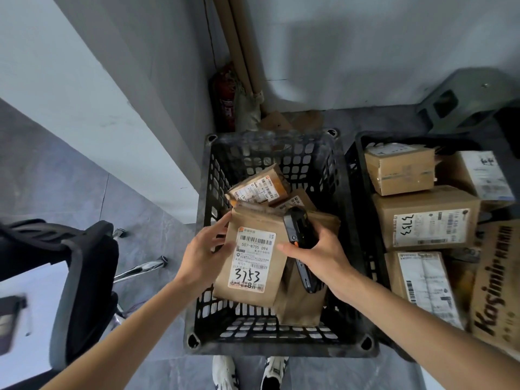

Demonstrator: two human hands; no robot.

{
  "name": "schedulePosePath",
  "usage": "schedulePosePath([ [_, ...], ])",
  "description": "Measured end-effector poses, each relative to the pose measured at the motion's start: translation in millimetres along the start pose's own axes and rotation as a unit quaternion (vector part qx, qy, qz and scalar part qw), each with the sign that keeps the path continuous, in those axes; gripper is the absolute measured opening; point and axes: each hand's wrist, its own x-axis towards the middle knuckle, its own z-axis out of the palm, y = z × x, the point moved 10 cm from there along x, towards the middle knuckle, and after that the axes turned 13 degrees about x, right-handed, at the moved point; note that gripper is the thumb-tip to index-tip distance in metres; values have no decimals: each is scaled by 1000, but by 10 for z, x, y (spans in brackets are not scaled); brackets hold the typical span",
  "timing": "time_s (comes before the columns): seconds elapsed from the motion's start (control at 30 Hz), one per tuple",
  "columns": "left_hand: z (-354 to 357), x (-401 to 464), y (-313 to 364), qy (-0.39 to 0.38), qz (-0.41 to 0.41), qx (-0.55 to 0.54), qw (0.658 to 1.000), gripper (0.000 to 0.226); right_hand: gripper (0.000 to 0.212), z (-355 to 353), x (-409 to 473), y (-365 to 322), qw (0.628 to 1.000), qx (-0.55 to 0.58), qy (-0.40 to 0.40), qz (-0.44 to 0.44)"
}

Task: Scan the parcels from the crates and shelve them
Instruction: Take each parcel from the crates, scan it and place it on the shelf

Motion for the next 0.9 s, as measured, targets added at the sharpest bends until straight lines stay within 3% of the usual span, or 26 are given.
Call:
schedulePosePath([
  [0.37,-705,-47,1153,30,136,-57,989,79,30,-241,-232,-1627,994,46,32,-95],
  [0.5,-1089,-185,1803,26,194,-109,974,76,38,-354,-459,-2307,987,60,56,-137],
  [0.6,-1311,-278,2183,18,226,-121,966,76,32,-449,-661,-2765,982,69,65,-161],
  [0.9,-1782,-608,2868,3,241,-189,952,73,34,-518,-1288,-3658,979,57,51,-191],
])
